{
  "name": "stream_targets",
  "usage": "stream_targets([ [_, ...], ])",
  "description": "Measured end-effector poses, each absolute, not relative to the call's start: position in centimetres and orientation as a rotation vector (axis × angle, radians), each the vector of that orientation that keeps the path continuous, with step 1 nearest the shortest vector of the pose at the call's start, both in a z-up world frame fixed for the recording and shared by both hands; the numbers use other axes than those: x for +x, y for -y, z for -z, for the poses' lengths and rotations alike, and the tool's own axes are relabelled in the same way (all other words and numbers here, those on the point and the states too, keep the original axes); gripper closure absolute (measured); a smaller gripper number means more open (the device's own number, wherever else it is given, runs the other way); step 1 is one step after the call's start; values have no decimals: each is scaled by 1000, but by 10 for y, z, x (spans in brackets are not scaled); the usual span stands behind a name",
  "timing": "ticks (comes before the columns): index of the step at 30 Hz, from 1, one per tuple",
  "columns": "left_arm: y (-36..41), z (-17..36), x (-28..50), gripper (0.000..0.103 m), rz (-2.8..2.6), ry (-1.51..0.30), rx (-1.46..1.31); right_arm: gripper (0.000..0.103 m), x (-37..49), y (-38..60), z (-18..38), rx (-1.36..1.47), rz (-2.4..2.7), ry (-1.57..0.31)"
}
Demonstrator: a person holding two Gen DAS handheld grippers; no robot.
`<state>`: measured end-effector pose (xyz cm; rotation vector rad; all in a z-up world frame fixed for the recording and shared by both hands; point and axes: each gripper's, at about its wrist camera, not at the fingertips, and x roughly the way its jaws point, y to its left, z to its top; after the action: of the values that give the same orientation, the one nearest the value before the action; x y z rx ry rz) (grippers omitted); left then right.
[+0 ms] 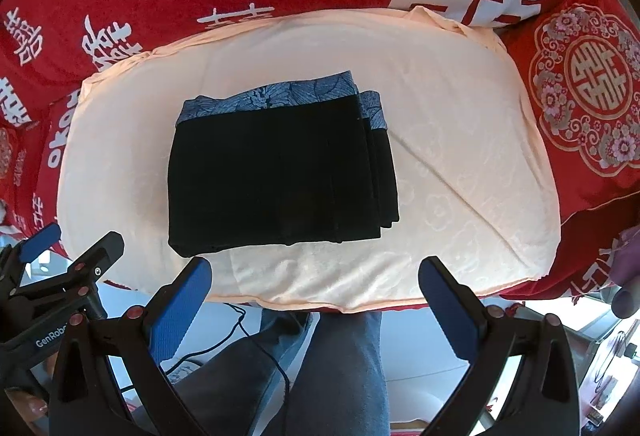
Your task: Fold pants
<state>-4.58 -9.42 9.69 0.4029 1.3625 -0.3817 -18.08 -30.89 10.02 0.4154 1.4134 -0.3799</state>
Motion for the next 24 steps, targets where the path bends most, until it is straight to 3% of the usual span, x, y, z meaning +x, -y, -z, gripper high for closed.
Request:
stream_targets([
  [24,99,-97,-58,1,412,-1354,414,0,-191,308,-101,422,399,-1399],
])
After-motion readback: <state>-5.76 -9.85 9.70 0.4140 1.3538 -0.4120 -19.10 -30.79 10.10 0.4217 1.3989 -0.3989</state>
